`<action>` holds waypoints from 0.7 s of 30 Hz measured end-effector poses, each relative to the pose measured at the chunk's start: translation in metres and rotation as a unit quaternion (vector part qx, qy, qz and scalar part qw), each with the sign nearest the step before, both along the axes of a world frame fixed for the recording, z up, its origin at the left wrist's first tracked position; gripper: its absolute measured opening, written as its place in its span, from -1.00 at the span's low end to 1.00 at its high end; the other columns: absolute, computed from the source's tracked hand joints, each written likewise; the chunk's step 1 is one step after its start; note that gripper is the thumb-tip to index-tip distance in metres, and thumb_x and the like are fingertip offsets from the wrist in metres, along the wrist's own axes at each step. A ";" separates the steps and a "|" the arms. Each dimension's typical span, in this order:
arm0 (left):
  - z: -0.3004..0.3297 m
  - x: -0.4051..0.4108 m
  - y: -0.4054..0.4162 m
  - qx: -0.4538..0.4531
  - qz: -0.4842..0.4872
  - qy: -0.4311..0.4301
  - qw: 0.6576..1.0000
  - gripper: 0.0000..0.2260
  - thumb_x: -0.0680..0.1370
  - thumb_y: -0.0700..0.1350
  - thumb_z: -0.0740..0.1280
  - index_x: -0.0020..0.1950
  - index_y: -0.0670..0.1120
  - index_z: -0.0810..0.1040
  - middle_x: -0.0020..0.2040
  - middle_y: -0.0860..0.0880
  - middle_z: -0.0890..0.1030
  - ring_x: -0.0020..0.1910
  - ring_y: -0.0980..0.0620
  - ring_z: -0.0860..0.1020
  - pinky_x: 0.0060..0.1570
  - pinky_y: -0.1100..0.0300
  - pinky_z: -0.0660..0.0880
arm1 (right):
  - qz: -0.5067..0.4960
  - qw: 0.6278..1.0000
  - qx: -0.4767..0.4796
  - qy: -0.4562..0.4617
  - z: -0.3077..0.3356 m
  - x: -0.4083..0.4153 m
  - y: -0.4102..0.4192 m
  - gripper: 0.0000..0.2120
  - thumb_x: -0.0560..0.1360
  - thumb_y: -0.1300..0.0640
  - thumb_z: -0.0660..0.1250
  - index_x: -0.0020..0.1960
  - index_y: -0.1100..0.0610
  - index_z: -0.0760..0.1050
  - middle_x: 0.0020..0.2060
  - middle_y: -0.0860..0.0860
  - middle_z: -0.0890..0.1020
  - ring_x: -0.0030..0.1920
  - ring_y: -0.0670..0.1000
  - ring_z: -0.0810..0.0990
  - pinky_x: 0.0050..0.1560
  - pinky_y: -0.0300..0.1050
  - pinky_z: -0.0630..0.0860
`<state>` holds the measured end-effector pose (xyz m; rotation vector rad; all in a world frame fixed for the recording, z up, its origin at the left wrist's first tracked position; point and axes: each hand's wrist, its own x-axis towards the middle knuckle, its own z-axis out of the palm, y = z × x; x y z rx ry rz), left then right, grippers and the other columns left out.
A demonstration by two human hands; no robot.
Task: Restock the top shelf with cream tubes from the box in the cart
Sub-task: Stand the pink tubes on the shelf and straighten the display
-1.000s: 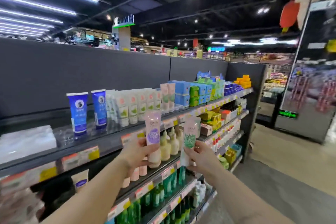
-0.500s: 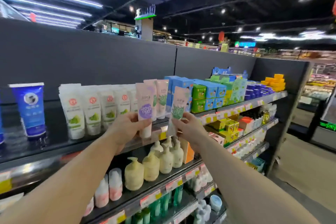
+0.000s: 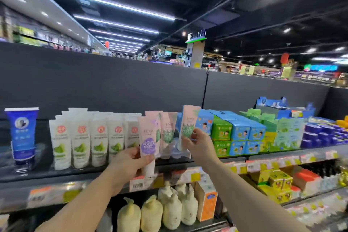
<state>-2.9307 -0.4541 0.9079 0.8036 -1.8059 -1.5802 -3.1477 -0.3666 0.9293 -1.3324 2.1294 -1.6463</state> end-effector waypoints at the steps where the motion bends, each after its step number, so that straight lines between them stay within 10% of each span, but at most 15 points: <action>1: 0.001 0.000 0.000 -0.002 0.002 0.001 1.000 -0.71 0.46 -0.02 0.47 0.16 0.03 0.59 0.08 0.08 0.68 0.08 0.03 0.63 0.12 -0.03 0.57 | -0.002 1.000 -0.007 0.005 -0.001 -0.002 -0.006 -0.89 0.52 0.06 0.38 0.04 -0.01 0.53 -0.09 -0.10 0.67 -0.05 -0.04 0.64 0.04 0.00 0.57; 21: 0.008 0.002 0.008 0.025 0.024 0.036 0.999 -0.90 0.53 -0.16 0.39 0.03 0.00 0.58 -0.15 0.13 0.71 -0.15 0.19 0.66 -0.29 0.32 0.55 | -0.001 0.992 0.076 0.097 -0.026 -0.007 -0.026 -0.78 0.57 -0.01 0.32 0.16 0.04 0.49 -0.08 -0.11 0.60 -0.10 -0.07 0.53 -0.29 -0.33 0.35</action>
